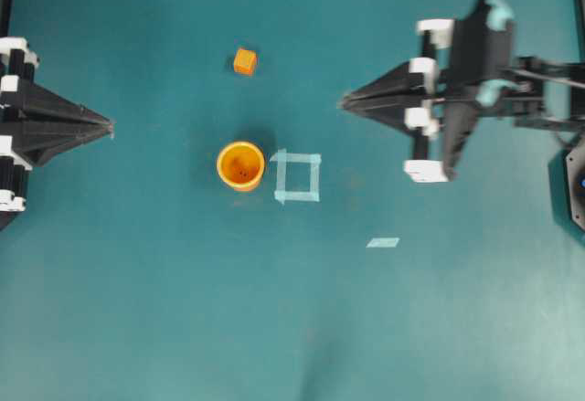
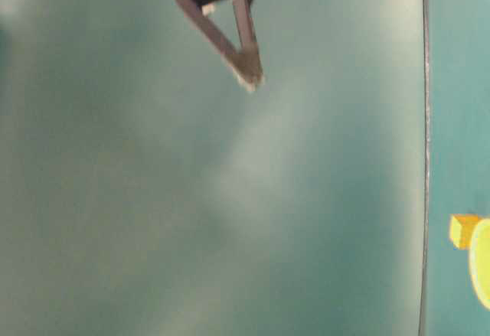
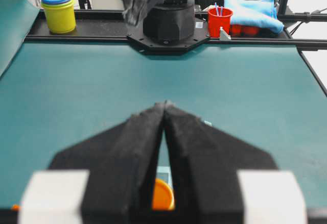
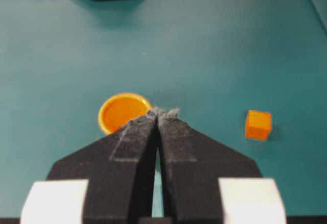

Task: Move the block toward the cup with right arm.
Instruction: 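Move the open right gripper left and up toward the orange cube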

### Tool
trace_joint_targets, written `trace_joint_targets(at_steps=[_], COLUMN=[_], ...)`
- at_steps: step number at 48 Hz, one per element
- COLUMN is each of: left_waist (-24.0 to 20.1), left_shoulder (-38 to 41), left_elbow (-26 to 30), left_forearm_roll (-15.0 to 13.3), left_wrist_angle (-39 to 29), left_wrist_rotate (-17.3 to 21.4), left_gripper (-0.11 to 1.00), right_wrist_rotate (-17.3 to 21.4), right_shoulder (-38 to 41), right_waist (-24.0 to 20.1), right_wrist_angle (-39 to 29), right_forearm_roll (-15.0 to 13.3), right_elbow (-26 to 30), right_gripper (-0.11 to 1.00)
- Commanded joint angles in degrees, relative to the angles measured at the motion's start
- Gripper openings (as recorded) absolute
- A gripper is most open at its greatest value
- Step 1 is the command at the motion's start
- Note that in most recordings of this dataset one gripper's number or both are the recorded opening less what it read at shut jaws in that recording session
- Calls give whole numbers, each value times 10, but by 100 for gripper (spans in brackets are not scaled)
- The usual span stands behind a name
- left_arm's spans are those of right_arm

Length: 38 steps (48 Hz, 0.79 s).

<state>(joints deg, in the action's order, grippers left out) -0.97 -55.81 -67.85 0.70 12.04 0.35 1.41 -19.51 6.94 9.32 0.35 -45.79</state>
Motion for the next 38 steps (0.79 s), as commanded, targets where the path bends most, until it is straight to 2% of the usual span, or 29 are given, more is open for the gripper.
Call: trace_joint_targets(at_steps=[1,4,8,18,22,27,38], left_waist=[-2,-2,-1,-1,-2,-2,-1], left_shoulder=[6,6,8,8,8,8,8], left_elbow=[14,14,13,13,13,12,13], left_forearm_roll=[2,2,2,2,2,2,2], left_wrist_angle=[3,4,3,-5,-14,-21,-22], left_wrist_rotate=[0,1,0,0,0,-1,-1], left_gripper=[8,8,8,8,8,8,8], right_wrist_rotate=[-2,-3,-3,-2,-2,-2,0], right_shoulder=[21,43,68,125,143,163,197], right_waist=[3,4,7,9,9,11,33], right_wrist_angle=[-2,-7,-15,-40,-54,-69,-89], right_forearm_roll=[-1,-1,-1,-1,0,-1,0], right_elbow=[38,59,83,149,173,199,225], right_gripper=[0,1,9,47,58,64,63])
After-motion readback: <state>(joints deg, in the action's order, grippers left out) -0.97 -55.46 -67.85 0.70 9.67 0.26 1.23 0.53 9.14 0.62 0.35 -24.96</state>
